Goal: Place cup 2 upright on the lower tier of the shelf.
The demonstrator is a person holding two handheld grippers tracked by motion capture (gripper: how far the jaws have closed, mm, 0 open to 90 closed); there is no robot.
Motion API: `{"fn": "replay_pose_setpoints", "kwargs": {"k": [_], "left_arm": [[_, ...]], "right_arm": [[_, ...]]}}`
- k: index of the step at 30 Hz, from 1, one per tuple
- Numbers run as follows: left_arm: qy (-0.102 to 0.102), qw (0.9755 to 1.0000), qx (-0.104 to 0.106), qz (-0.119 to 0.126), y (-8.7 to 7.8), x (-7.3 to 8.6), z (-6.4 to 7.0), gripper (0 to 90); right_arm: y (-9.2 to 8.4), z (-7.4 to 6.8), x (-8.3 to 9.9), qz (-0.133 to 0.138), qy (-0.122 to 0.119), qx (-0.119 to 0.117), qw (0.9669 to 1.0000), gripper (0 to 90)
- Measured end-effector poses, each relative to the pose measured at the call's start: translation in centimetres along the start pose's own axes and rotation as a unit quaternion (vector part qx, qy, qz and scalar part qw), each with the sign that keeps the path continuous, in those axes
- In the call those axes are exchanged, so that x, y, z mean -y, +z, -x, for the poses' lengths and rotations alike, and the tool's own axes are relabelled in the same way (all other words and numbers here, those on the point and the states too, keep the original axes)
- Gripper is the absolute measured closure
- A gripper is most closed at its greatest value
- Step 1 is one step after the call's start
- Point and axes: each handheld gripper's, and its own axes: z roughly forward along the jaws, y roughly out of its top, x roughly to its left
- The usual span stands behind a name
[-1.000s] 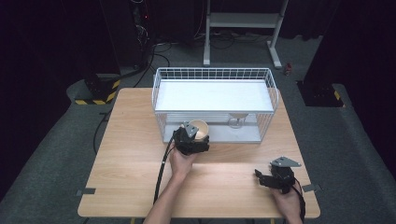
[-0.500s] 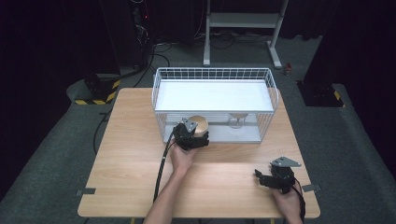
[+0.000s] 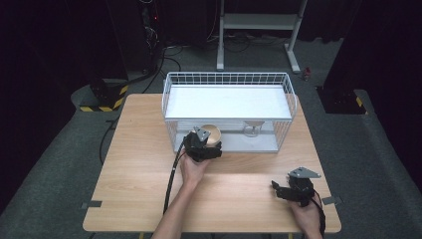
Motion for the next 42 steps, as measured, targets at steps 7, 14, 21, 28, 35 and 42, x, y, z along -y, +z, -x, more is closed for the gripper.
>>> {"fn": "replay_pose_setpoints", "kwargs": {"k": [7, 14, 21, 28, 35, 42], "left_arm": [[0.01, 0.9999, 0.006, -0.009, -0.1, 0.0, -0.1, 8.8], [0.003, 0.9999, -0.009, 0.005, 0.8, 0.1, -0.1, 8.4], [0.004, 0.9998, -0.019, -0.004, 1.7, -0.7, -0.1, 7.9], [0.004, 0.9996, -0.026, -0.007, 1.6, -0.7, -0.1, 7.8], [0.005, 0.9999, -0.012, -0.01, 1.4, -0.7, -0.1, 2.1], [0.013, 0.9997, -0.014, -0.016, 1.2, -0.6, 0.1, 0.5]], "right_arm": [[0.0, 0.0, 0.0, 0.0, 0.0, 0.0, 1.0, 22.7], [0.0, 0.0, 0.0, 0.0, 0.0, 0.0, 1.0, 22.6], [0.0, 0.0, 0.0, 0.0, 0.0, 0.0, 1.0, 22.7], [0.0, 0.0, 0.0, 0.0, 0.0, 0.0, 1.0, 22.6], [0.0, 0.0, 0.0, 0.001, -0.002, 0.0, 1.0, 22.6], [0.0, 0.0, 0.0, 0.0, -0.002, 0.0, 1.0, 22.7]]}}
